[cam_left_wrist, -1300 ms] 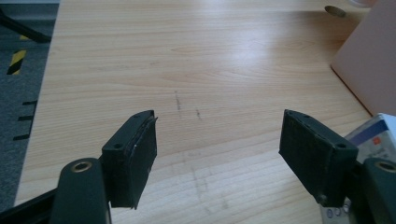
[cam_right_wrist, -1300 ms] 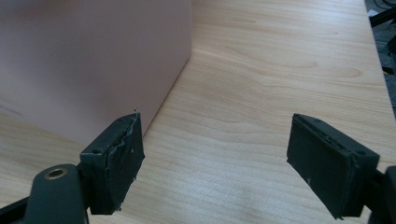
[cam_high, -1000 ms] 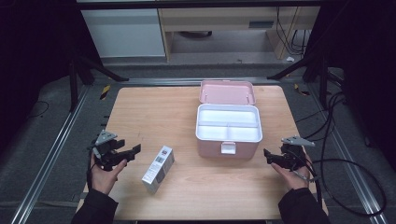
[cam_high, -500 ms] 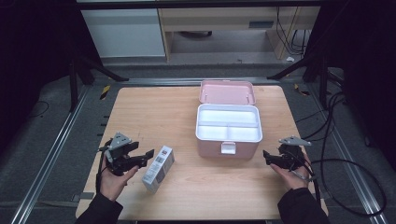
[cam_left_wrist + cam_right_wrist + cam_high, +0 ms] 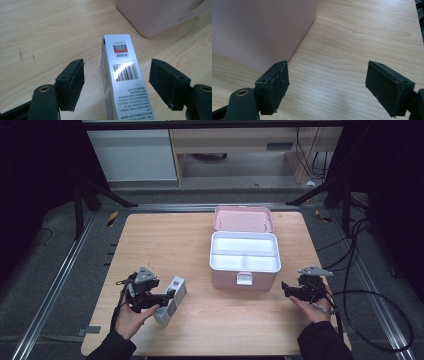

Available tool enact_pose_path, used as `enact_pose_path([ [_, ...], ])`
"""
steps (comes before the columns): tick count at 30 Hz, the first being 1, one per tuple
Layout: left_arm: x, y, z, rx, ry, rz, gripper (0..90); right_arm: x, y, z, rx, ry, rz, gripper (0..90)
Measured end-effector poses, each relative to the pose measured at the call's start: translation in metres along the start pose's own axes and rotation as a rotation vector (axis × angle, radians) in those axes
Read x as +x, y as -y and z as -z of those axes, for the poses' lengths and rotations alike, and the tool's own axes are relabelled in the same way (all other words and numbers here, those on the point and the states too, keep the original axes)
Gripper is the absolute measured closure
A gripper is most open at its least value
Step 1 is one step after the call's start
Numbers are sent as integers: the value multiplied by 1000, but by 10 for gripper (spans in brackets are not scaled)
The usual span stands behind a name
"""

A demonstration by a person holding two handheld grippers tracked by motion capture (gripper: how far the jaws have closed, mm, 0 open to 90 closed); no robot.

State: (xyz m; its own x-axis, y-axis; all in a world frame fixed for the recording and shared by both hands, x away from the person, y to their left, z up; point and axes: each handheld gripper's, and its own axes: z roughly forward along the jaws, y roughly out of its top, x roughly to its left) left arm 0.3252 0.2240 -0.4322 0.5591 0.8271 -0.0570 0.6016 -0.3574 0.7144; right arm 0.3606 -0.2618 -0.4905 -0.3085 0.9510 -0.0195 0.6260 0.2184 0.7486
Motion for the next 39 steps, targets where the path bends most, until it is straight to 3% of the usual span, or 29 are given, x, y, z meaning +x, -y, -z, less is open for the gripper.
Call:
enact_pose_path([
  [6,-5,2,-9,76,-22,-27,271,-1,1,-1,6,-1,0,188],
  [12,-8,3,-16,117,-21,-40,276,-1,0,-2,9,-2,-4,180],
  [21,-9,1,-30,226,-44,-38,277,-1,1,-4,24,-7,-4,182],
  [26,-8,0,-34,259,-45,-30,325,0,1,-6,41,-19,9,184],
  [31,-6,-2,-36,294,-19,-11,399,0,1,-7,46,-22,12,185],
  [34,-4,-4,-37,309,-25,-10,508,0,1,-8,53,-26,13,185],
  [39,0,-6,-36,318,-18,-8,542,0,1,-9,56,-28,20,185],
])
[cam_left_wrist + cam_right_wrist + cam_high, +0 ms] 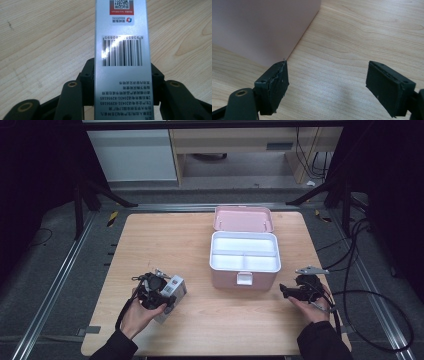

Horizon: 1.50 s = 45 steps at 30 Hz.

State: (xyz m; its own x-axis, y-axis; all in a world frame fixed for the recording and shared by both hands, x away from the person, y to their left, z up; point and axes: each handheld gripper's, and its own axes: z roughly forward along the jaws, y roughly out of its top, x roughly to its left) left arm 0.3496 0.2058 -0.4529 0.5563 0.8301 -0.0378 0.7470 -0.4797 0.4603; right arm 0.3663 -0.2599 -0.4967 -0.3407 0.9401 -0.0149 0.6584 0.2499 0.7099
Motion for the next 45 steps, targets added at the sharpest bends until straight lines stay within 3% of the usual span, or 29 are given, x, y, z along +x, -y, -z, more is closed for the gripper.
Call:
enact_pose_path([
  [7,0,-4,0,33,-3,-26,539,0,0,-1,4,-1,-1,185],
  [12,0,-6,-5,63,1,-39,469,1,0,-1,7,-4,3,183],
  [17,-1,-9,-6,85,-9,-57,546,0,0,-2,15,-7,2,180],
  [23,1,-12,-1,84,-8,-60,556,0,-1,-1,13,-5,1,179],
  [28,18,-14,26,-5,-26,-9,556,-1,-1,0,6,-5,-5,181],
  [34,48,-11,43,-68,-56,80,555,0,-1,0,-6,-5,3,183],
  [39,75,-5,40,-75,-92,149,555,1,-1,0,-6,-10,3,185],
  [40,75,-5,40,-75,-92,149,555,1,-1,0,-6,-10,3,185],
  [41,88,-2,34,-55,-96,180,555,2,-1,0,-8,-11,4,187],
  [45,102,3,22,-28,-109,216,555,1,-1,-1,-11,-15,7,190],
])
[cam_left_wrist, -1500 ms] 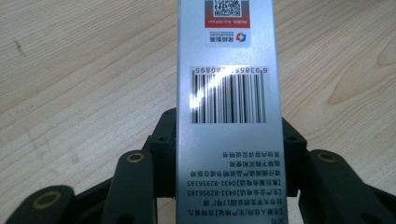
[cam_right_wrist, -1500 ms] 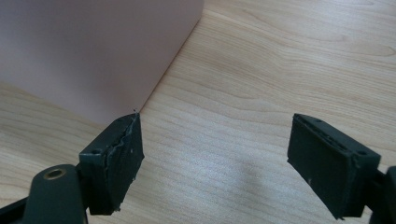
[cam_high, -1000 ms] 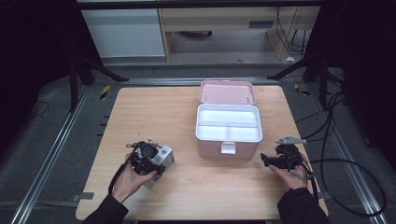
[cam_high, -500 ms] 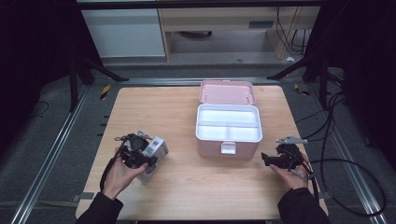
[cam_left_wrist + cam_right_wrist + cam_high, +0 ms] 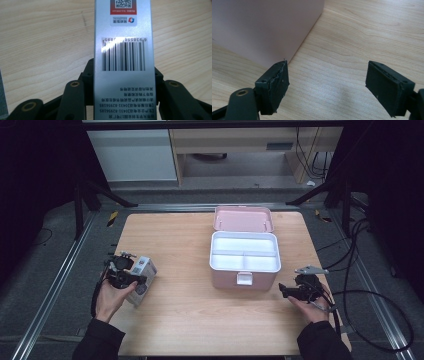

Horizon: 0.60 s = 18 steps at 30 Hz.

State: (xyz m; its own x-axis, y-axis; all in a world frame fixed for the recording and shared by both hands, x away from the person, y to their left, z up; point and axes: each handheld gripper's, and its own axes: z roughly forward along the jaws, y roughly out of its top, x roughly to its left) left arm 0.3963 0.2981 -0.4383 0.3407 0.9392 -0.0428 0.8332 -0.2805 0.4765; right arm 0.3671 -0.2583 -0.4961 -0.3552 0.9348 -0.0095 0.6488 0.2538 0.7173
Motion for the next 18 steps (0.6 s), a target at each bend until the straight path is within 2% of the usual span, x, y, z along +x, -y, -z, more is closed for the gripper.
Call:
enact_pose_path([
  [2,1,0,-2,5,-5,1,554,0,0,0,1,-1,-1,190],
  [3,5,1,-6,16,-20,8,554,0,0,0,-1,-1,3,191],
  [9,10,5,-15,44,-29,13,541,1,-1,1,-5,-4,0,187],
  [10,9,5,-14,37,-28,11,541,1,-1,1,-5,-4,0,187],
  [12,9,4,-12,24,-19,4,481,1,-1,2,-7,-3,-2,186],
  [13,7,3,-5,-3,-18,5,462,0,-2,4,-17,-1,-2,185],
  [14,7,3,-5,-3,-18,5,447,0,-2,4,-17,-1,-2,185],
  [15,5,1,4,-40,-21,3,419,0,-3,7,-29,-3,-10,185],
  [18,3,-1,20,-101,-33,-8,404,-1,-6,12,-53,-1,-12,187],
])
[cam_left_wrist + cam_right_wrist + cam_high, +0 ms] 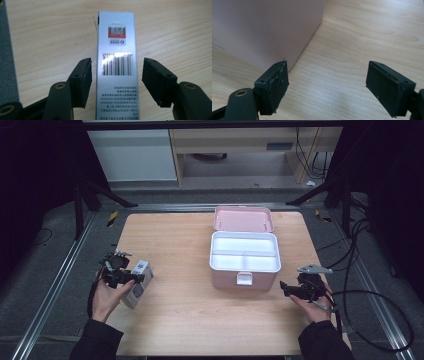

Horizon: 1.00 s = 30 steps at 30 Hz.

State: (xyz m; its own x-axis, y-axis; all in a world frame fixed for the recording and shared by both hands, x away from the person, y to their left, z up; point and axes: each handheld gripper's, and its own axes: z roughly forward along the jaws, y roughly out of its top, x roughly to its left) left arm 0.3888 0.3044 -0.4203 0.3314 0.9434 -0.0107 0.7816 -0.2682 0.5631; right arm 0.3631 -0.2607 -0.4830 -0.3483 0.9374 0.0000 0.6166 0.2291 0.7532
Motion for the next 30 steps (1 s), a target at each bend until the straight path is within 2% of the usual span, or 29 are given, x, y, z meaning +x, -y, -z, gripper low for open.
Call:
enact_pose_path([
  [3,-2,-2,10,-48,-2,0,405,0,-2,4,-19,-3,-1,192],
  [4,-6,-4,19,-97,-6,-1,405,1,-6,9,-44,-7,4,208],
  [6,-12,-5,27,-157,5,-4,405,2,-9,14,-71,-11,10,221],
  [7,-12,-5,27,-157,5,-4,406,2,-9,14,-71,-11,10,221],
  [8,-15,-6,31,-181,11,-10,406,3,-12,17,-85,-12,14,231],
  [9,-20,-7,37,-228,36,-19,407,3,-16,23,-113,-22,23,245],
  [11,-27,-10,44,-274,62,-22,410,3,-21,29,-137,-25,30,261],
  [16,-51,-19,54,-367,81,-81,422,1,-37,41,-199,-40,22,283],
  [18,-55,-22,53,-379,79,-92,424,1,-42,42,-208,-43,23,288],
  [19,-62,-27,50,-400,86,-110,424,3,-51,43,-229,-56,26,305],
  [20,-62,-27,50,-400,86,-110,424,4,-54,43,-237,-59,30,312],
  [21,-71,-36,43,-421,89,-123,426,6,-60,43,-244,-65,38,319],
  [22,-71,-36,43,-421,89,-123,426,6,-60,43,-244,-65,38,319],
  [26,-89,-52,27,-449,149,-128,429,11,-81,35,-258,-87,57,368],
  [30,-115,-69,4,-464,213,-147,423,12,-92,22,-238,-96,55,406],
])
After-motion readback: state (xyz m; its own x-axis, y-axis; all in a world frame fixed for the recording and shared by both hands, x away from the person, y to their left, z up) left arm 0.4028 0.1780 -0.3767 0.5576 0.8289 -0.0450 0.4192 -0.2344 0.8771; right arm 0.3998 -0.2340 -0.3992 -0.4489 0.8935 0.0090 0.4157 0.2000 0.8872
